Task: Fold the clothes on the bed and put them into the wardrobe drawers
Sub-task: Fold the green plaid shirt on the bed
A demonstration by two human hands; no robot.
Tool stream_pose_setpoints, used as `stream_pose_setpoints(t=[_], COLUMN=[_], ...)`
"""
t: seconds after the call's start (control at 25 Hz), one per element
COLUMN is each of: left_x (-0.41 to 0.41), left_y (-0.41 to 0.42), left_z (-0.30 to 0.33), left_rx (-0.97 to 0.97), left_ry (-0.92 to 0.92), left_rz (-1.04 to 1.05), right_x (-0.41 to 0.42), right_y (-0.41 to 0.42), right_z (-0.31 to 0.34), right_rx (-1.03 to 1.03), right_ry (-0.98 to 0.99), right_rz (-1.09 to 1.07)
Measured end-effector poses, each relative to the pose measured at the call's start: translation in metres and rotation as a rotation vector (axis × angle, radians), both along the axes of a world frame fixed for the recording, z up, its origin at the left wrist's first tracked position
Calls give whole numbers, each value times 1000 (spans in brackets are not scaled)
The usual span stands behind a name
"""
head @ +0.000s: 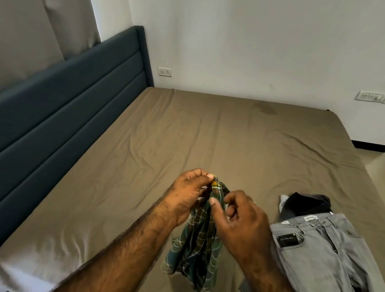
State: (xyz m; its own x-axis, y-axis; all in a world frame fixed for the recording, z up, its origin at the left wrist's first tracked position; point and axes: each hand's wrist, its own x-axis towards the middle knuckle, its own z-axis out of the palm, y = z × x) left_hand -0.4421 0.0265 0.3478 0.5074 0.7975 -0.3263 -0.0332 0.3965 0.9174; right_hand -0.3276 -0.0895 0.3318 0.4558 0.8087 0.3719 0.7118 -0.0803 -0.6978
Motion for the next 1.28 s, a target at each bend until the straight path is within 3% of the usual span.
stream_pose_setpoints(t=[0.16,0.36,0.44,0.56,0.64,0.72,0.84,0.92,1.04,1.12,1.2,1.28], left_x=[6,15,7,-23,-38,-45,-42,-35,-28,-24,-20,-18], left_y=[16,26,37,60,75,75,66,61,57,52,50,51], left_z=[-6,-15,-20,-27,-36,-38,-35,-34,-28,-23,-20,-16], left_rx=[65,-73,82,563,737,572,211,79,98,296,636,877], left_ry=[80,78,169,475,698,569,105,-106,-107,141,604,1058], left_rz=[13,104,13,-365,-450,-367,-215,-224,-243,-265,-289,-321], right_x=[2,23,36,73,99,109,101,90,78,80,90,98], right_y=[12,35,41,47,46,43,45,45,39,36,34,31], right_z=[-23,-26,-19,-17,-16,-12,-6,0,22,27,19,5], right_rx=[-93,-158,-136,-69,-90,-111,-181,-202,-219,-336,-592,-783], right_ry=[133,1000,1148,959,824,820,834,881,873,589,86,-180], right_rz=[90,118,122,104,82,133,225,242,245,213,146,111])
